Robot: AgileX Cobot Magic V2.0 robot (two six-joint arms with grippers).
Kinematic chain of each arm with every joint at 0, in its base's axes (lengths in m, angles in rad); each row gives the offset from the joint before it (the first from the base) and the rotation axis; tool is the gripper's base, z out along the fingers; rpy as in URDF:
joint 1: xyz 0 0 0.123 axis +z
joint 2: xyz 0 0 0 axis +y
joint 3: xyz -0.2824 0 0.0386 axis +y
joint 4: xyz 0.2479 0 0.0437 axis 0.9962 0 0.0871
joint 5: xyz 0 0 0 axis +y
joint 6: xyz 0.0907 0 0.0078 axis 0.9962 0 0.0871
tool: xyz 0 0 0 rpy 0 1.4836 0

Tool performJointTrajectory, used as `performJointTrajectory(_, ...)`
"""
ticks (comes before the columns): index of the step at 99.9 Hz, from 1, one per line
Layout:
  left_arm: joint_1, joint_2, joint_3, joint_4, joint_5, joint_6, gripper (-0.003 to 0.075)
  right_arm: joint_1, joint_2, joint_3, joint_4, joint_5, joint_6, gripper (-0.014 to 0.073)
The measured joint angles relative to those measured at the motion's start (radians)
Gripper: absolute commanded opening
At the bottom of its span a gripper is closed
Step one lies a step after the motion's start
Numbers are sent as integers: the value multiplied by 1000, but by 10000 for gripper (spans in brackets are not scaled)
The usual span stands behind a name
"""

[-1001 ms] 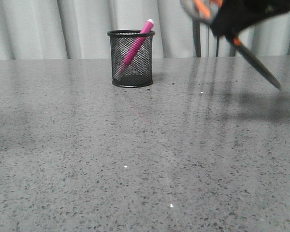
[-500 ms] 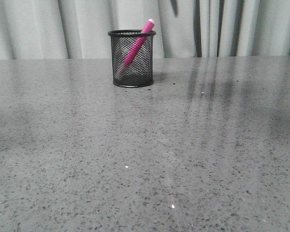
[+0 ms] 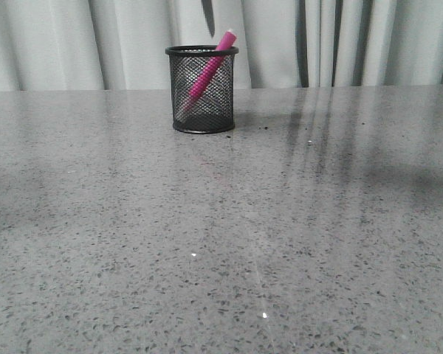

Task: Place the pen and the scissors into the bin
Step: 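Grasp the scissors by the blades and lift them upright, then carry the scissors over the cup and lower them in, blades down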

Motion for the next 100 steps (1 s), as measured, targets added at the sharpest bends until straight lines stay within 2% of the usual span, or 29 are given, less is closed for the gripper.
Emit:
performJointTrajectory(32, 0, 0, 0, 0, 0, 0, -19, 2, 95, 0, 0, 29, 0, -70)
performJointTrajectory(100, 0, 0, 0, 0, 0, 0, -19, 2, 126, 0, 0, 97, 0, -68)
